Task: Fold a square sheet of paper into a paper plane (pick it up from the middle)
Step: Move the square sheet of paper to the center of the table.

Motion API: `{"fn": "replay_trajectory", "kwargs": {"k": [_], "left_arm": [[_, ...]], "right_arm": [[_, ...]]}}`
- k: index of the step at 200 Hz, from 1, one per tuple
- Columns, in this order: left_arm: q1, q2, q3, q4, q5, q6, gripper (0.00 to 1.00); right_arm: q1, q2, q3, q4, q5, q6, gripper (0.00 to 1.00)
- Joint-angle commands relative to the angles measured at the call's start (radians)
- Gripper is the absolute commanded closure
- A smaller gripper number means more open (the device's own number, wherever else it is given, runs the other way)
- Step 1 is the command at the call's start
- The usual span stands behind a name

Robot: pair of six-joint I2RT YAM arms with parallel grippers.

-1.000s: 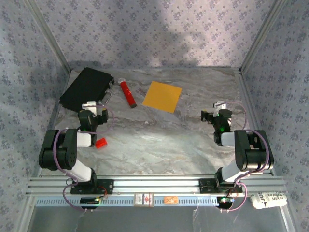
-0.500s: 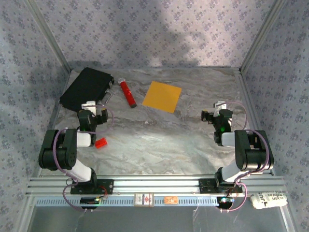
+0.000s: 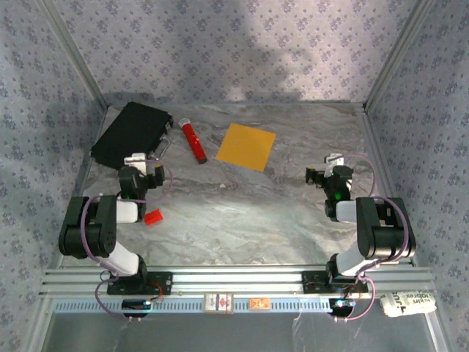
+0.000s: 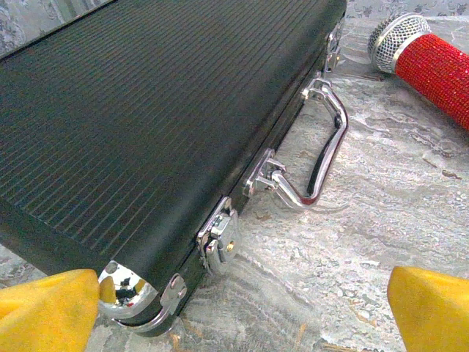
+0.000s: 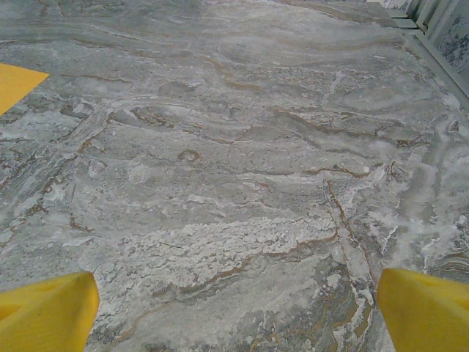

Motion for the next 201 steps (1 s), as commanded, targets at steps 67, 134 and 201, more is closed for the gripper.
{"fn": "replay_trajectory", "kwargs": {"k": [67, 134, 201], "left_arm": [[-0.016, -0.105, -0.006, -0.059, 0.014, -0.005, 0.00], [-0.015, -0.227, 0.216, -0.598, -0.148, -0.226, 0.00], [0.161, -0.378, 0.181, -0.696, 0.317, -0.453, 0.00]], "right_arm": [[0.008, -0.079, 0.133, -0.261, -0.082, -0.019, 0.01], [0.098, 0.058, 0.600, -0.945, -0.219, 0.207, 0.01], [0.330, 0.352, 0.941, -1.048, -0.192, 0.497, 0.02]]}}
